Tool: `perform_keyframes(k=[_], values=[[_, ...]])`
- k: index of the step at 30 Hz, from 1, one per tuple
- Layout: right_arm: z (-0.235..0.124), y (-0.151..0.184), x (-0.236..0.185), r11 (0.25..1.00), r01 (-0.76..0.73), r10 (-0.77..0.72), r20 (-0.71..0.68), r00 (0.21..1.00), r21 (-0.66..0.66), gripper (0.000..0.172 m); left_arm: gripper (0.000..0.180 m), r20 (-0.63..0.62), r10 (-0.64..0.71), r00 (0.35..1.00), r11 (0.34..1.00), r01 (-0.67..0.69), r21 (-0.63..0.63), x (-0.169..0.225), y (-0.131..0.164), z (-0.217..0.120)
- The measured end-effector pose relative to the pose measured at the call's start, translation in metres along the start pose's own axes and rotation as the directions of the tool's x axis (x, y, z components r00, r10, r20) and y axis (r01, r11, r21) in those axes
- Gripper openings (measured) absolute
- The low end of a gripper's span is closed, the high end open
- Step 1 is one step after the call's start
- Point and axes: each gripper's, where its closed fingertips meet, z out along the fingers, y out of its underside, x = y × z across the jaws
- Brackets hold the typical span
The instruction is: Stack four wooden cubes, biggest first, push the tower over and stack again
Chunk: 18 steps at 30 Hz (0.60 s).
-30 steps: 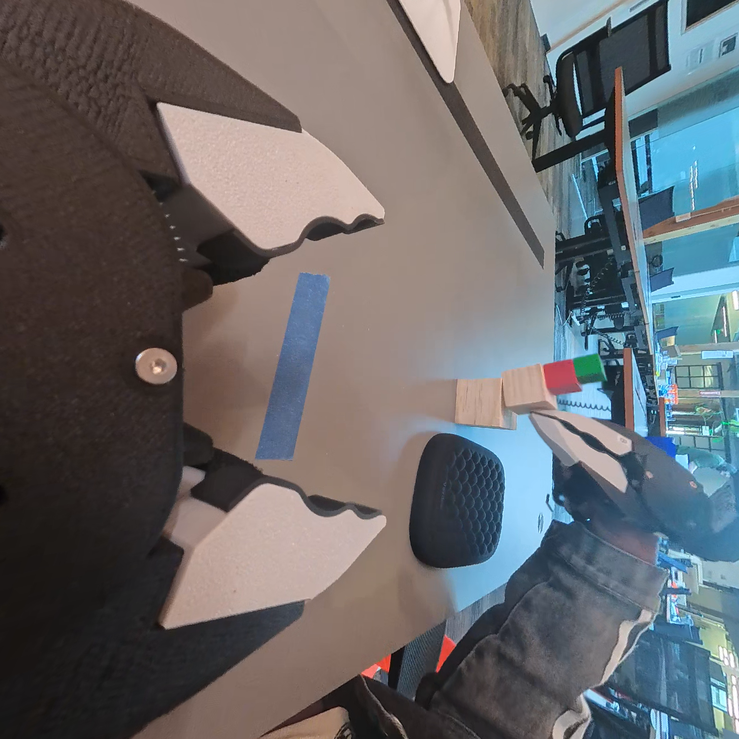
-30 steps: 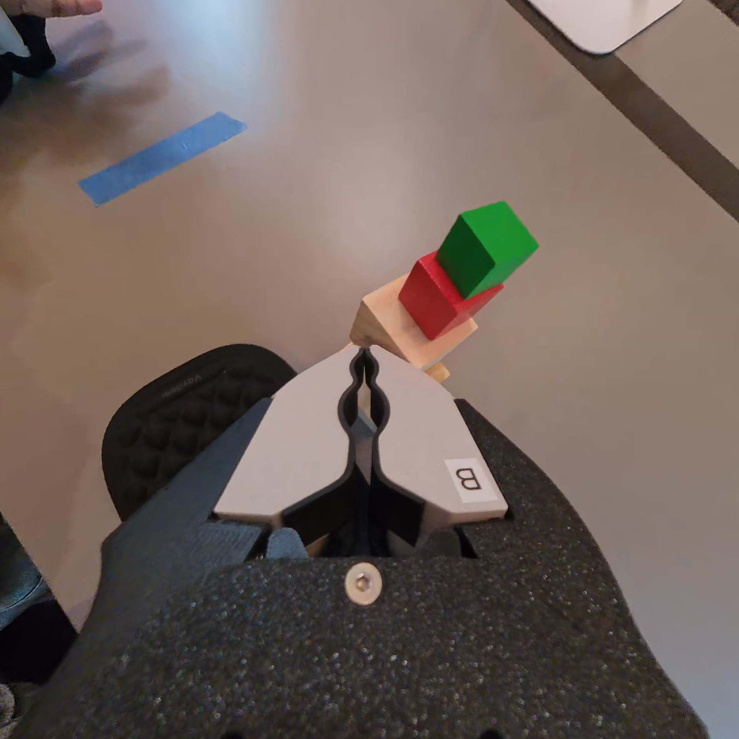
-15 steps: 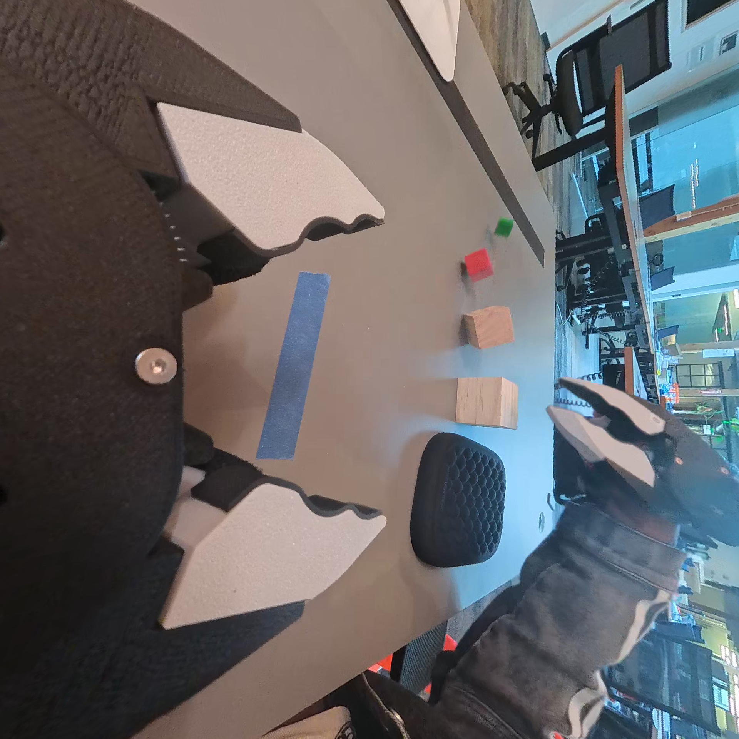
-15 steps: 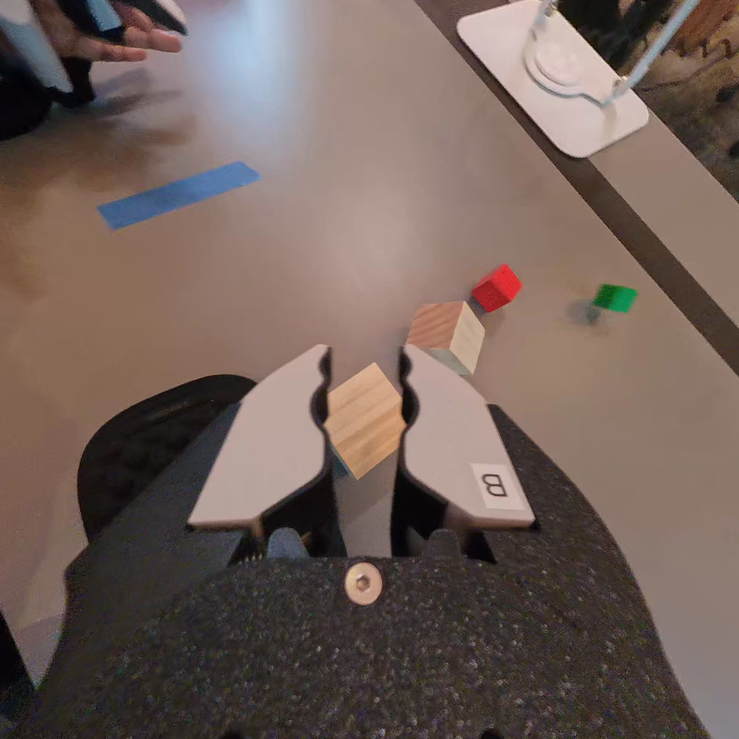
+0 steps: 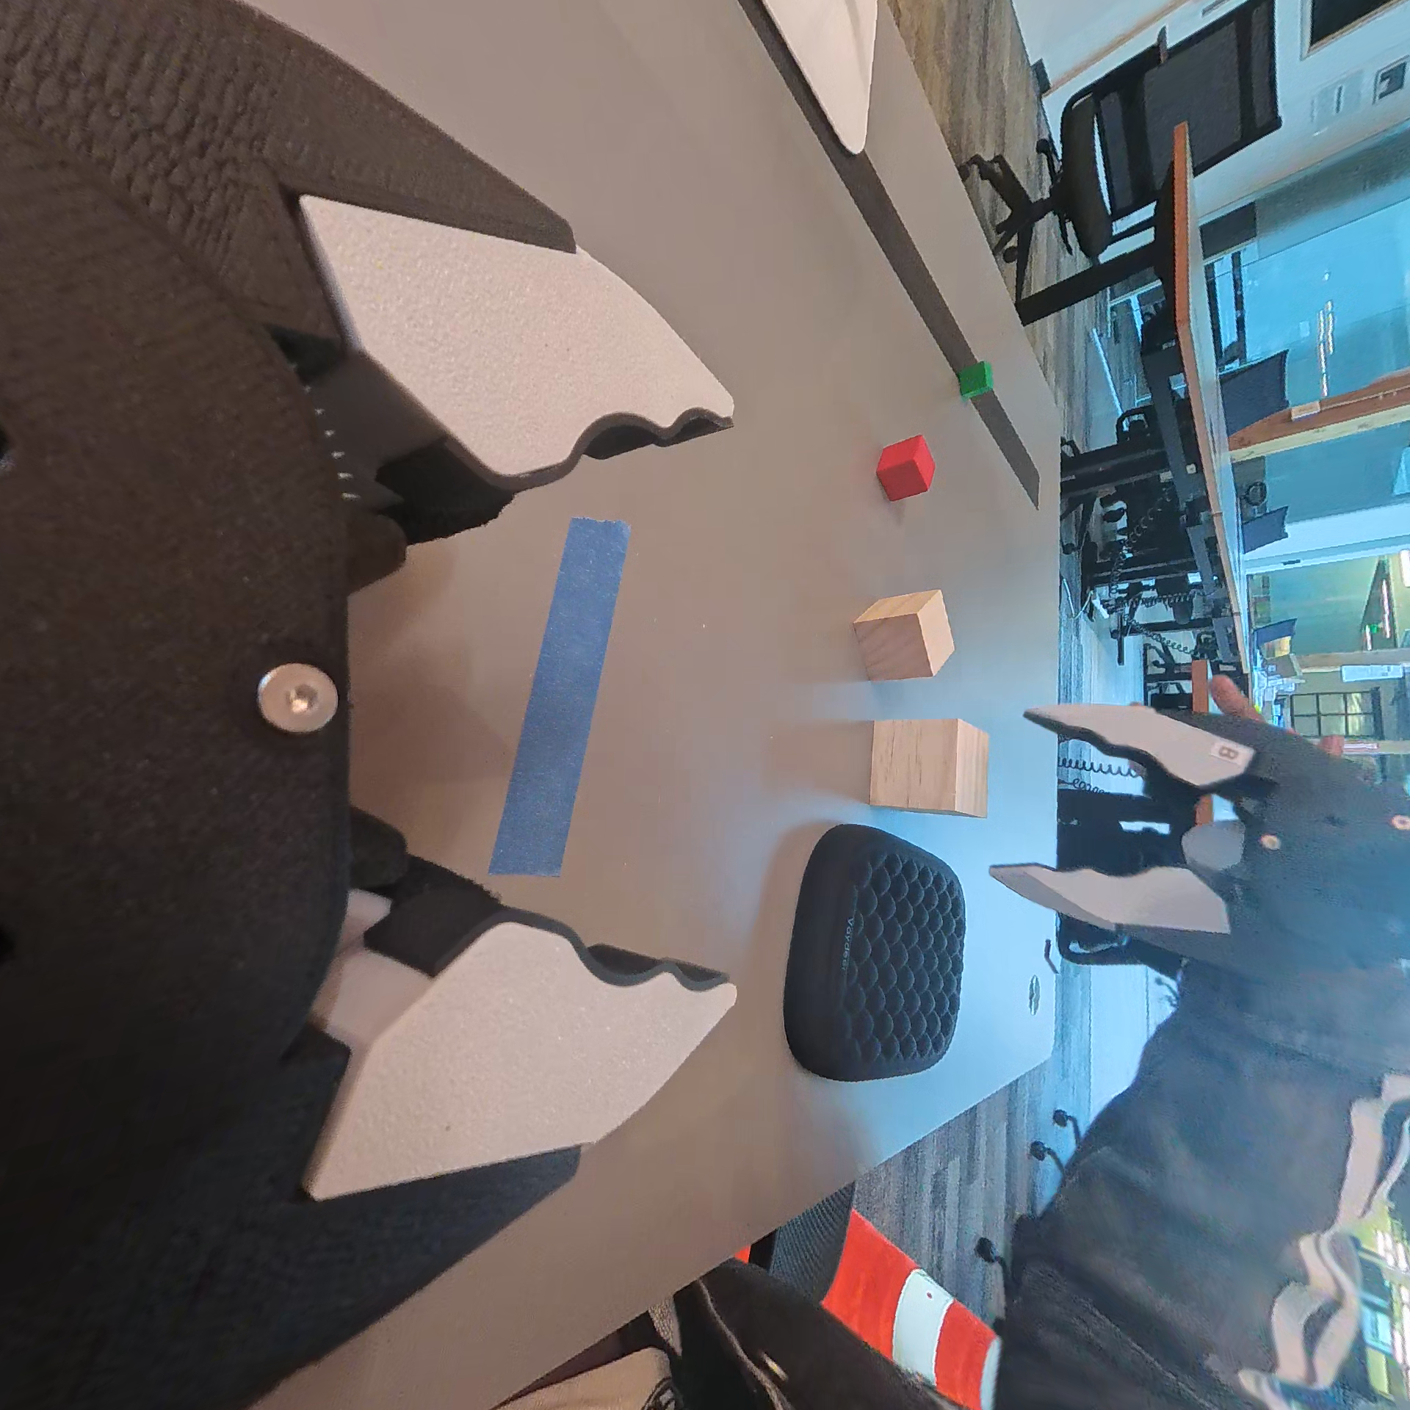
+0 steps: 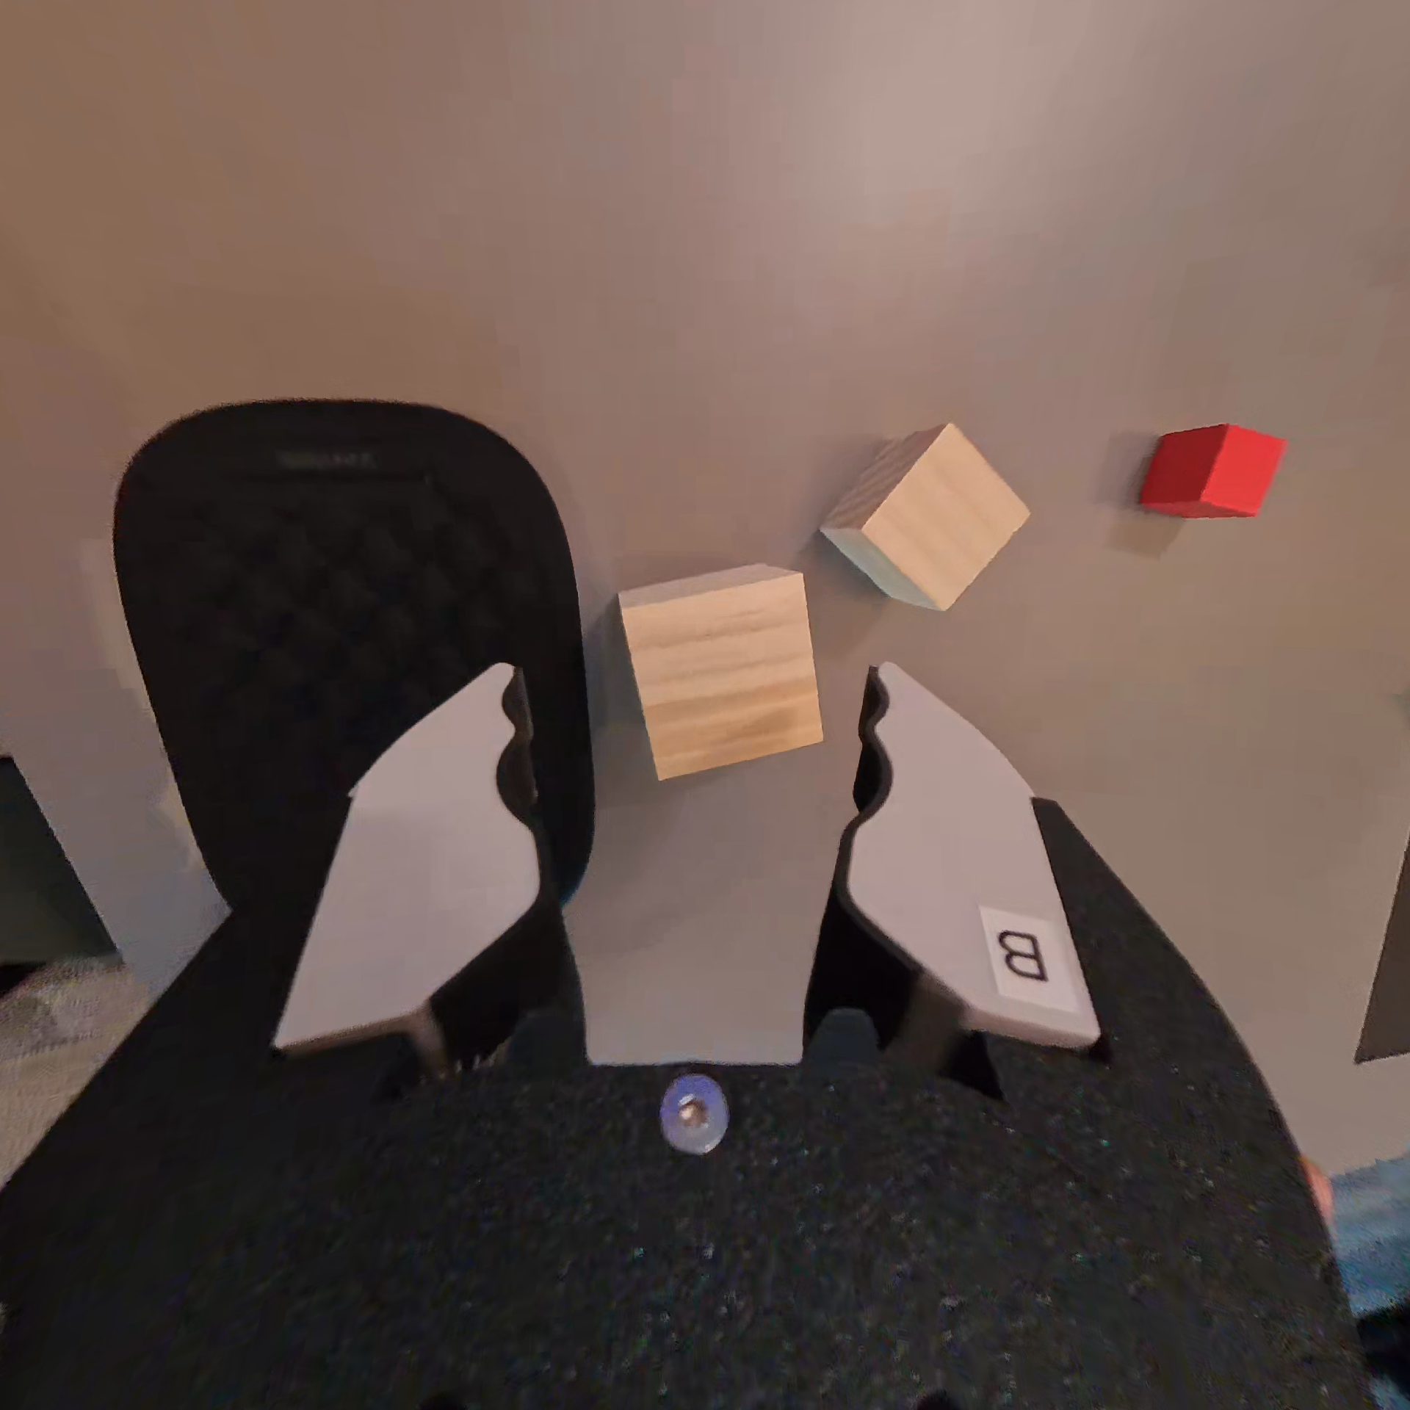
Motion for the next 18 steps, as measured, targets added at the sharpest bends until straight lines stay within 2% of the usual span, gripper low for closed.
perform_keyframes(k=[4, 13, 18], values=[[0.011, 0.010, 0.007, 0.994, 0.057, -0.054, 0.039, 0.998, -0.088, 0.077, 0.126, 0.000, -0.002, 1.000, 1.000, 0.002, 0.001, 0.000, 0.000, 0.000], [0.047, 0.021, 0.005, 0.989, 0.112, -0.101, 0.120, 0.988, -0.094, 0.060, 0.126, -0.004, -0.001, 1.000, 1.000, 0.001, 0.001, 0.000, 0.000, 0.000], [0.022, 0.042, 0.018, 0.996, 0.079, -0.076, 0.062, 0.995, -0.040, 0.060, 0.126, -0.005, -0.002, 1.000, 1.000, 0.002, 0.003, 0.000, 0.000, 0.000]])
